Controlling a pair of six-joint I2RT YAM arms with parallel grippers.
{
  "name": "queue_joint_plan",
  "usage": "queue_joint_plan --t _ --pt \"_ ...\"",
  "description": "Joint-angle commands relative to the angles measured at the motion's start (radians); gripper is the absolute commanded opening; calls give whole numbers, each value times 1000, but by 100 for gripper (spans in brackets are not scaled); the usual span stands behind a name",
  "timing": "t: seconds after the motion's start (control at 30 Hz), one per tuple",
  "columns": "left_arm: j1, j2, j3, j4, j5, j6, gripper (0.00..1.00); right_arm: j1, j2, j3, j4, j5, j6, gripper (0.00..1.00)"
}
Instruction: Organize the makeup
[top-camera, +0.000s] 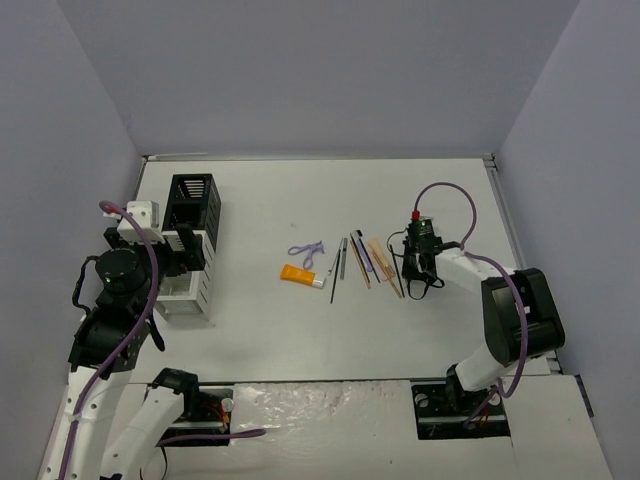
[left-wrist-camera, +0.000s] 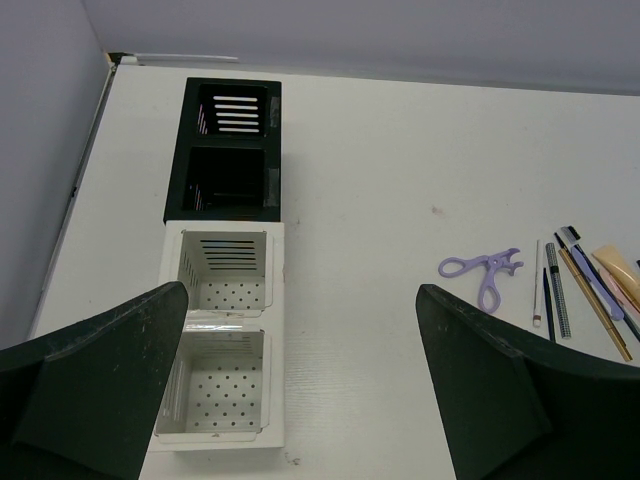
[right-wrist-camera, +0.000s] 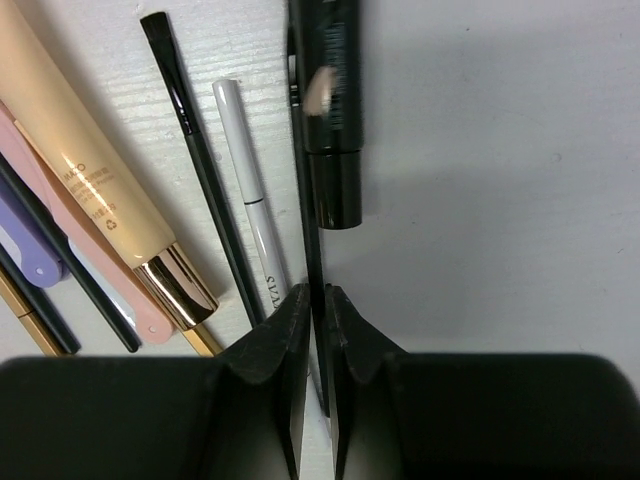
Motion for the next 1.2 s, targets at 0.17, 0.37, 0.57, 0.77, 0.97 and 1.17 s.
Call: queue_joint_plan --t 0.17,0.37,0.57,0.77,0.97,1.17 --pt "-4 14 11 74 13 10 97 27 -20 35 -28 47 -22 0" --pt "-6 23 24 74 36 -15 97 74 -103 86 -50 71 -68 0" --pt "-8 94 120 33 163 -111 97 212 -264 156 -57 78 -124 0" --pt "-9 222 201 61 352 -265 97 428 -413 173 141 -18 -174 0" --pt "-96 329 238 225 480 -432 97 622 -423 166 396 -94 -220 0" --pt "-239 408 275 266 412 -457 95 701 -347 173 554 -122 -222 0"
